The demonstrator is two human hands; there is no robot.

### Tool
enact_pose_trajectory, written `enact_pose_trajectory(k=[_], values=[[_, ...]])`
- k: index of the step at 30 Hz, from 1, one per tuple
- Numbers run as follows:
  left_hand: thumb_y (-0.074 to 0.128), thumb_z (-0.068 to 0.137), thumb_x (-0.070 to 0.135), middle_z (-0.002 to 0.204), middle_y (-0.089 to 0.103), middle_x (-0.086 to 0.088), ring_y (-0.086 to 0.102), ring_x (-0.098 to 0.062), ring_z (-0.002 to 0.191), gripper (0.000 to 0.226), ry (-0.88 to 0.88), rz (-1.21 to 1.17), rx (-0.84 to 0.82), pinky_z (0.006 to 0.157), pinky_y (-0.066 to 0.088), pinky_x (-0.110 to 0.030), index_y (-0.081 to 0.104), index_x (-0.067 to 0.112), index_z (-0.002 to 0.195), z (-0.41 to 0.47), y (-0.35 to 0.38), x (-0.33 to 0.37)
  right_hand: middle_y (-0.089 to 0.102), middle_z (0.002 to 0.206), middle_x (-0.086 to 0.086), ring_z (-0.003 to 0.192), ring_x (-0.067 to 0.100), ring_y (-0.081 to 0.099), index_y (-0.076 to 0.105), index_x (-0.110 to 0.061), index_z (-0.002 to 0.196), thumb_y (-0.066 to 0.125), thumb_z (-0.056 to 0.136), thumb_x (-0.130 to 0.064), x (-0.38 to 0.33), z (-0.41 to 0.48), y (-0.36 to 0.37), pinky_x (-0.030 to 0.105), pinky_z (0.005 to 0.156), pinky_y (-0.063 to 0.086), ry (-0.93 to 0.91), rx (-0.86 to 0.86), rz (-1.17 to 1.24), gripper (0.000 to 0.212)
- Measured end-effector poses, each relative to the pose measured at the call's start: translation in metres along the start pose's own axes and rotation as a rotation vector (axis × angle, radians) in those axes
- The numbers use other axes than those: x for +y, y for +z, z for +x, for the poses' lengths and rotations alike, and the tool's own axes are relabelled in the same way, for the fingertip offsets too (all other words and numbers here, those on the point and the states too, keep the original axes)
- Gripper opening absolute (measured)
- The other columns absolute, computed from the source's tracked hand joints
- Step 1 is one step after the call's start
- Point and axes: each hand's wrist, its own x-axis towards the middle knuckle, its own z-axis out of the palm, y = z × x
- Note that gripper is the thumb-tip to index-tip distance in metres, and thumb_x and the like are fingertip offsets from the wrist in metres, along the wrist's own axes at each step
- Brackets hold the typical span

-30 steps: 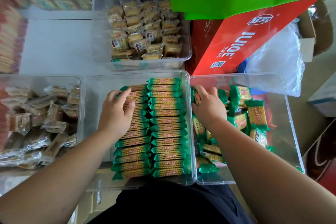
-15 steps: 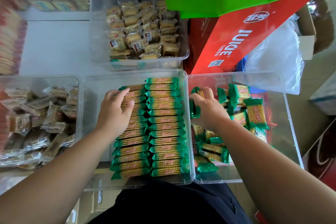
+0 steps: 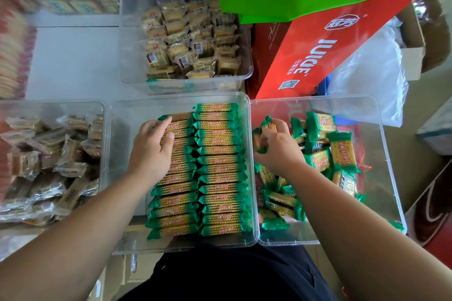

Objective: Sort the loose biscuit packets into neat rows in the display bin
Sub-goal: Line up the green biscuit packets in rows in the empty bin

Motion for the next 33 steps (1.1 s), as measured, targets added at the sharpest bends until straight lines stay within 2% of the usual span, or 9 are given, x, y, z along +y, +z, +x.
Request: enact_pose_trajectory(k=[4,7,11,16,21,23,25,30,33], values=[[0.041,0.109,0.031,0.147,0.040,-0.004,0.041,-0.022,0.134,0.044,0.025,0.008,-0.032,0.104,0.030,-0.028,0.045,0.025,0.152,0.002,-0.002,-0.003,0.036,0.136,0.011,0.070,0.022,0.054,0.044,-0.019,0.099,0.080,0.078,-0.030,-0.006,0.001,0.002,0.032,0.059,0.043,0.151,0.064,0.002,0.043],[0.043,0.108,0.032,0.147,0.038,-0.003,0.039,-0.021,0.134,0.042,0.023,0.003,-0.064,0.106,0.033,-0.031,0.047,0.029,0.150,0.004,-0.005,-0.005,0.050,0.120,0.013,0.091,0.031,0.057,0.033,-0.023,0.135,0.080,0.082,-0.038,-0.006,0.002,0.004,0.037,0.069,0.044,0.210,0.079,0.042,0.073],[0.049,0.106,0.034,0.150,0.035,-0.003,0.040,-0.022,0.134,0.042,0.007,0.003,-0.074,0.108,0.038,-0.036,0.049,0.033,0.148,0.005,-0.006,-0.006,0.056,0.130,0.013,0.106,0.033,0.060,0.019,-0.027,0.154,0.078,0.082,-0.036,-0.002,-0.003,-0.004,0.036,0.076,0.048,0.180,0.108,0.106,0.093],[0.055,0.104,0.029,0.139,0.045,0.005,0.045,-0.017,0.124,0.039,0.072,-0.081,-0.098,0.100,0.037,-0.031,0.052,0.028,0.143,0.007,-0.009,-0.009,0.060,0.127,0.009,0.108,0.030,0.061,0.036,-0.016,0.147,0.084,0.073,-0.043,-0.002,-0.038,-0.041,0.036,0.084,0.048,0.168,0.307,0.195,0.092],[0.062,0.101,0.028,0.123,0.048,0.009,0.048,-0.011,0.112,0.034,0.080,-0.205,-0.117,0.095,0.040,-0.025,0.061,0.025,0.135,0.016,-0.017,-0.011,0.064,0.114,-0.003,0.096,0.018,0.061,0.046,-0.028,0.139,0.090,0.068,-0.036,-0.036,-0.060,-0.076,0.030,0.080,0.045,-0.001,0.454,0.279,0.084],[0.055,0.105,0.033,0.121,0.052,0.009,0.048,-0.008,0.110,0.029,0.070,-0.234,-0.113,0.090,0.039,-0.019,0.063,0.027,0.131,0.018,-0.016,-0.013,0.062,0.114,-0.008,0.096,0.013,0.061,0.047,-0.031,0.137,0.090,0.068,-0.034,-0.066,-0.057,-0.085,0.030,0.081,0.049,-0.153,0.447,0.265,0.082],[0.051,0.106,0.031,0.117,0.057,0.008,0.053,-0.010,0.108,0.025,0.061,-0.286,-0.074,0.090,0.041,-0.024,0.068,0.029,0.125,0.020,-0.014,-0.015,0.060,0.117,-0.007,0.101,0.010,0.057,0.049,-0.028,0.140,0.089,0.069,-0.031,-0.098,-0.048,-0.086,0.026,0.084,0.047,-0.318,0.415,0.182,0.081],[0.066,0.098,0.029,0.111,0.069,0.008,0.064,-0.016,0.105,0.009,-0.053,-0.450,-0.032,0.088,0.051,-0.035,0.069,0.034,0.105,0.026,-0.011,-0.021,0.061,0.129,0.002,0.119,0.025,0.054,0.046,-0.021,0.142,0.080,0.076,-0.033,-0.167,-0.012,-0.058,0.030,0.094,0.043,-0.514,0.269,-0.094,0.076],[0.076,0.089,0.033,0.101,0.070,0.013,0.068,-0.012,0.093,0.032,-0.137,-0.545,-0.001,0.078,0.053,-0.034,0.054,0.029,0.113,0.027,-0.015,-0.020,0.061,0.127,0.007,0.120,0.029,0.051,0.048,-0.016,0.136,0.081,0.078,-0.026,-0.187,0.008,-0.040,0.034,0.097,0.042,-0.531,0.154,-0.164,0.068]])
